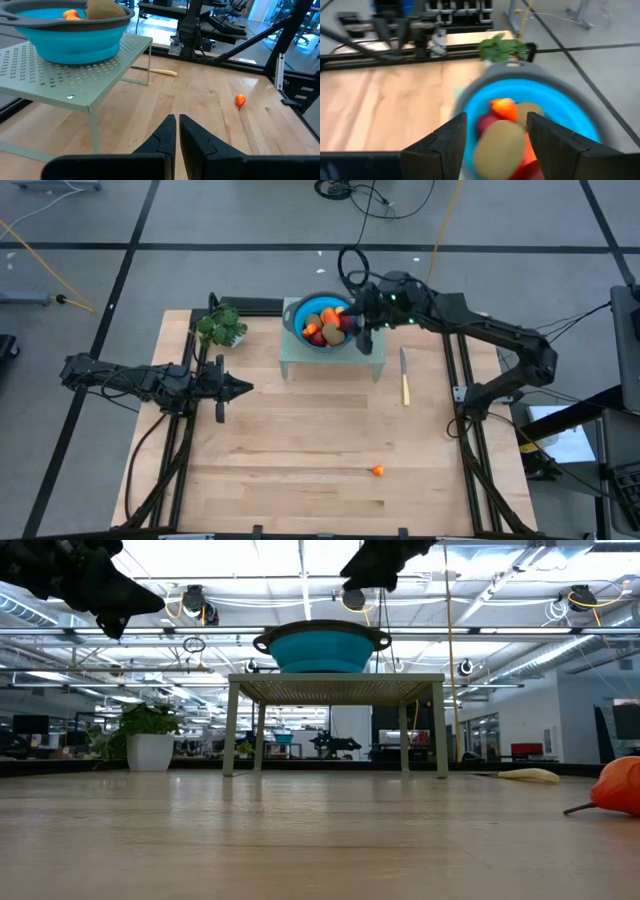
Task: Pick & Place Fruit
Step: Put the peach into the colander on the shelf
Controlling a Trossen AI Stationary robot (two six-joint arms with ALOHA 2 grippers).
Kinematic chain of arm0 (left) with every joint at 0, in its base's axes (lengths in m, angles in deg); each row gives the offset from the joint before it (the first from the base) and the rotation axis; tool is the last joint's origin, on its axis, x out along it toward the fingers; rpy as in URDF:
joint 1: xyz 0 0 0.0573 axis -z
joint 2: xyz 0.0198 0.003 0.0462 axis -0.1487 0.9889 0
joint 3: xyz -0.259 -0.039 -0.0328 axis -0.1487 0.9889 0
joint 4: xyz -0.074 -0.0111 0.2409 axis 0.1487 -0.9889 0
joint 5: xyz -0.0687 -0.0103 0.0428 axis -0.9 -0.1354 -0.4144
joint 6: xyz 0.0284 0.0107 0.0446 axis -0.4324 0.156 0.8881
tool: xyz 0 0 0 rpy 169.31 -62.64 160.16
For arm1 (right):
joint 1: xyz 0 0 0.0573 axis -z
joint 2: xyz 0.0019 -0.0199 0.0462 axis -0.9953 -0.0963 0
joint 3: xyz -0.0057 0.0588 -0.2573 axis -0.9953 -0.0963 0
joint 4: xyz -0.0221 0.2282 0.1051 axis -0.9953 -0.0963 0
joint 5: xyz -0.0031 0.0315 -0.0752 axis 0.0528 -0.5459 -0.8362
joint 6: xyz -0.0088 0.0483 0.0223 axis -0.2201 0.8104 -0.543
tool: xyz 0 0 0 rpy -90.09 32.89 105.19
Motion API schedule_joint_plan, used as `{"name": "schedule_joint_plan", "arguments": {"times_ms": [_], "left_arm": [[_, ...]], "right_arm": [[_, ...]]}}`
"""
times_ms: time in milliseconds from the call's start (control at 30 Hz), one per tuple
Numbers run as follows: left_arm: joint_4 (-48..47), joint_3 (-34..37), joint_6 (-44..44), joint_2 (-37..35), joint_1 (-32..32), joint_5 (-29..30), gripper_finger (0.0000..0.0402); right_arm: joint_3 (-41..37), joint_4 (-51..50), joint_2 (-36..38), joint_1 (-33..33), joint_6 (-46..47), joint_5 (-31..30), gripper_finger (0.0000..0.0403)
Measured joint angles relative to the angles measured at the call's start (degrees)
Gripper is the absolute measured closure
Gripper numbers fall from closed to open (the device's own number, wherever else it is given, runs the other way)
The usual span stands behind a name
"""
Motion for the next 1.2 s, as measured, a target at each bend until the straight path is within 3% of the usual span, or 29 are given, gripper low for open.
{"name": "schedule_joint_plan", "arguments": {"times_ms": [567, 1200], "left_arm": [[-0.07, 0.02, -0.02, 0.0, 0.01, -0.25, 0.038], [-3.13, 0.02, -0.04, 0.02, 0.01, -0.27, 0.038]], "right_arm": [[0.02, -6.8, 3.75, -16.94, -0.3, 0.15, 0.0258], [-8.37, -7.41, 3.73, -35.2, 15.59, 0.0, 0.0273]]}}
